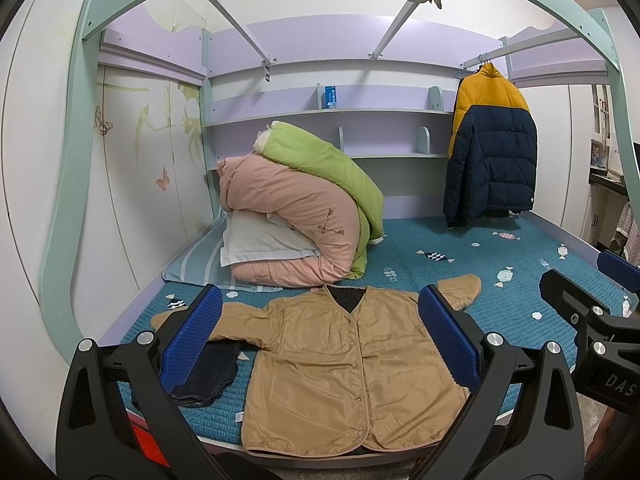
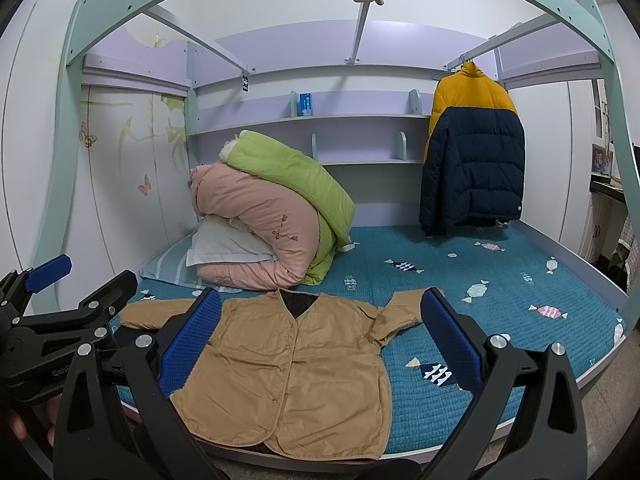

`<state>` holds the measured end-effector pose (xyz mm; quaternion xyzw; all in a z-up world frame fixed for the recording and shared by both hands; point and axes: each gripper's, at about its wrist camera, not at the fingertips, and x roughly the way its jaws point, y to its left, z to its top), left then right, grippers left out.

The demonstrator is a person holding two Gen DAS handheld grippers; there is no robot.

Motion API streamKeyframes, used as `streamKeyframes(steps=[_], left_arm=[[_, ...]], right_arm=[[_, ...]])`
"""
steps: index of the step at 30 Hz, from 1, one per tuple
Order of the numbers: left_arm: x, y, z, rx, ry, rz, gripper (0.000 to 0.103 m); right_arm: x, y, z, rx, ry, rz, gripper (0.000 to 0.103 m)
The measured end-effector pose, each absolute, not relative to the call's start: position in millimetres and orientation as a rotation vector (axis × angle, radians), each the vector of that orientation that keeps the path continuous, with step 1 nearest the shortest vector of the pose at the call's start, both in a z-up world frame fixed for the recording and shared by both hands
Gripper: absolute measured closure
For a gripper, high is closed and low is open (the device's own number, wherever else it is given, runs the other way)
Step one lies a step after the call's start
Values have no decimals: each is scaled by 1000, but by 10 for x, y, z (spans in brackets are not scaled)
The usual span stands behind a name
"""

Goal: Fold large clothes

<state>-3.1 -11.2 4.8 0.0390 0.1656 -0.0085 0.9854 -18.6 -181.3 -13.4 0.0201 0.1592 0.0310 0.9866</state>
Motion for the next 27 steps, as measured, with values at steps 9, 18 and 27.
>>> streamKeyframes(steps=[9,18,27], left_arm=[[-32,-136,85,78,332,-17,5],[-30,-132,84,79,333,-17,5],[-31,-133,83,80,334,-18,5]], right_arm=[[-190,-1807,-141,41,317,60,7],[-190,-1805,-143,41,318,59,7],[-195,-1804,-141,43,319,60,7]])
